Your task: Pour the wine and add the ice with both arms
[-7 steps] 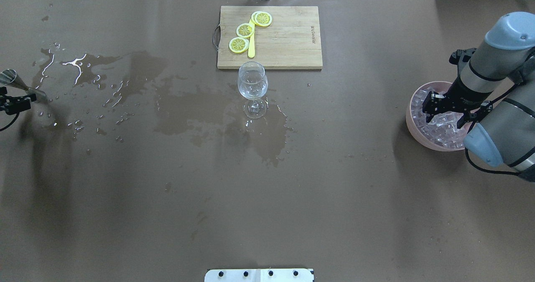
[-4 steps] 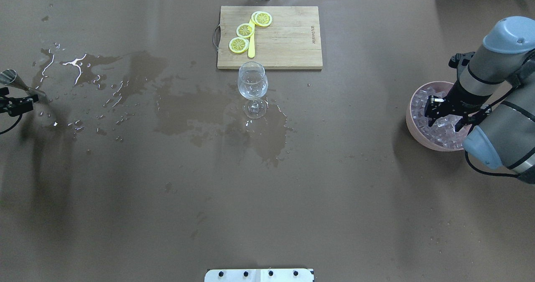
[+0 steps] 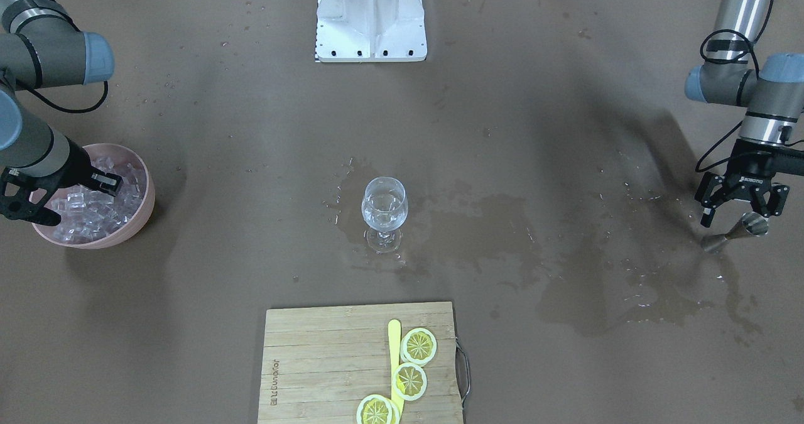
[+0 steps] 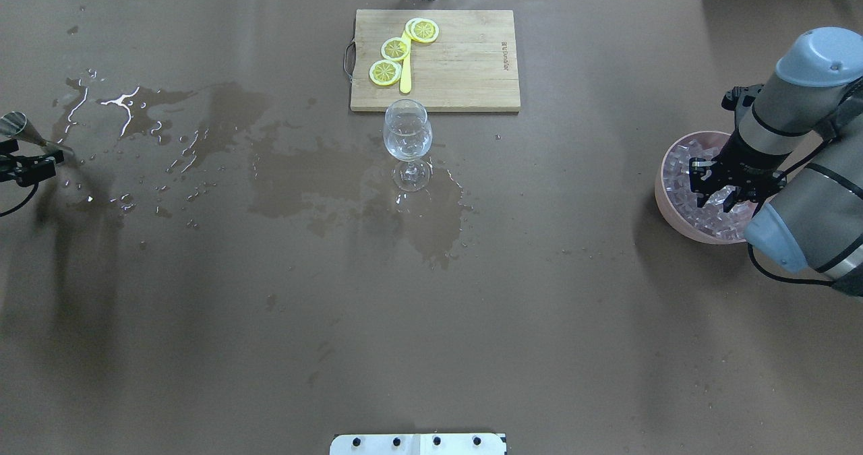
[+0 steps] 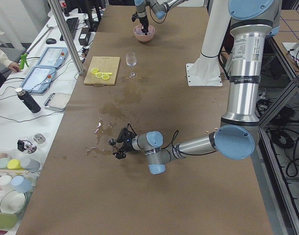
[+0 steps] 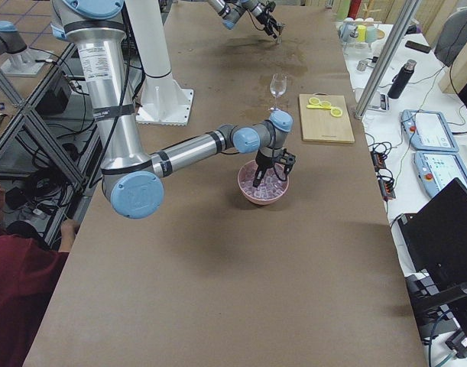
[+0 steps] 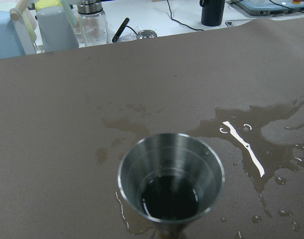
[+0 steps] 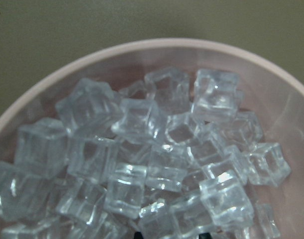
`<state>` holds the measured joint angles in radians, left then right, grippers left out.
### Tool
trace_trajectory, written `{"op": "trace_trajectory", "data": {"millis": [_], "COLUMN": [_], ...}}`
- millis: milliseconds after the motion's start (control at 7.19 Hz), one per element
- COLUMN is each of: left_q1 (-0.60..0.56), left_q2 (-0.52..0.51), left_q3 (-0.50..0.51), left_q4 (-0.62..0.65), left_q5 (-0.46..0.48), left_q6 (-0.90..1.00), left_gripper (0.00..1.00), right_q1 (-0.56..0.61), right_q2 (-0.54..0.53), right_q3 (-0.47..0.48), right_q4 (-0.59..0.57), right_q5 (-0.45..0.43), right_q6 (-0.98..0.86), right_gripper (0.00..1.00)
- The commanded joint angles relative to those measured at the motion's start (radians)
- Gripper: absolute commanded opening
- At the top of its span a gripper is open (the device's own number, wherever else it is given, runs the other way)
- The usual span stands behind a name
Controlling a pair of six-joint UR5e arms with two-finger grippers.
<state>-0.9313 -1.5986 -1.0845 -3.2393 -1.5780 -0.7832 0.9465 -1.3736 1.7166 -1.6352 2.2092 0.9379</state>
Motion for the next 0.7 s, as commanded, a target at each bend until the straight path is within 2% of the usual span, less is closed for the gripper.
{"op": "trace_trajectory", "data": {"millis": [0,278,556], "left_q1": [0.003,0.003,0.003], "left_q2": [-0.003,-0.003,-0.011], "left_q3": [0.001,0.006,0.008], "left_q4": [0.001,0.001,0.007], "left_q5": [0.019,0.021,0.021], "left_q6": [0.002,0.004,0.013], "left_gripper": [0.89,0.86,0.83], "right_q1": [0.000,0.000,0.000], "right_q2": [0.001,-0.002,-0.001], "right_q3": [-0.002,-0.003,-0.005], "right_q4": [0.000,0.000,0.000], "right_q5": [-0.002,-0.002,-0.003], "right_q6": [-0.001,-0.001,-0.001], "right_gripper": [0.45,0.44,0.30]}}
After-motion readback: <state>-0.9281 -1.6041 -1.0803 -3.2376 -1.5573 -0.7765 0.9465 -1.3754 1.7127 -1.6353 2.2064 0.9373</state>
